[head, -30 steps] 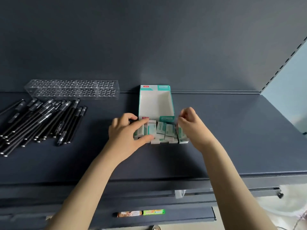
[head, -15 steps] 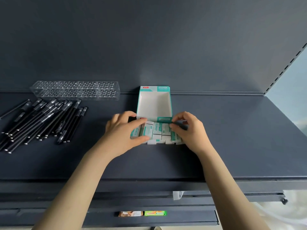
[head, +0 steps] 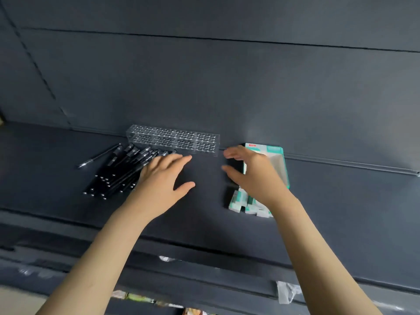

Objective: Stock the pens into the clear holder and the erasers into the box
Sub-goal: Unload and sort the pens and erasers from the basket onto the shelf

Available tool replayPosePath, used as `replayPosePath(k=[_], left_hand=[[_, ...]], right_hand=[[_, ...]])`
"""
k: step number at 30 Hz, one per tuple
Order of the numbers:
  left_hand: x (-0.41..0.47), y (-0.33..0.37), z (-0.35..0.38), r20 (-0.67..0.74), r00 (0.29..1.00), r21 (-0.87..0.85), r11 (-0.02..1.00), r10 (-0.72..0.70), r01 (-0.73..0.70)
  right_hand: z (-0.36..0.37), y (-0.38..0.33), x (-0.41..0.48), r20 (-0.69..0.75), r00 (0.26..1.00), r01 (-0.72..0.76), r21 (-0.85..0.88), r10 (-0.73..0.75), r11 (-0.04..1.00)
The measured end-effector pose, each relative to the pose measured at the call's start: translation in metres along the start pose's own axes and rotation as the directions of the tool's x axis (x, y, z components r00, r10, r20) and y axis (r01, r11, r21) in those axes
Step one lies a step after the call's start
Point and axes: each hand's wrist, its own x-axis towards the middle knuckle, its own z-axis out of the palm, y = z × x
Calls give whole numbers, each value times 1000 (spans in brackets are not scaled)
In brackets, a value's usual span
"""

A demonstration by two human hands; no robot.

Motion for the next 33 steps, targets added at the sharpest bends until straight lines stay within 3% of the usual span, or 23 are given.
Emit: replayPosePath(k=[8, 19, 25, 33], left_hand=[[-115, -183, -129, -207, 951, 225, 934, -231, 277], [-268, -394, -246, -333, 812, 244, 788, -480, 566], [-265, -481, -274, -347, 784, 219, 769, -515, 601], [-188, -613, -297, -338, 812, 227, 796, -477, 562]], right_hand=[[145, -187, 63, 140, 947, 301, -75, -289, 951], [349, -415, 89, 164, 881, 427, 132, -445, 894], [416, -473, 138, 146, 870, 452, 148, -471, 880], [512, -514, 255, 157, 885, 413, 175, -439, 894]])
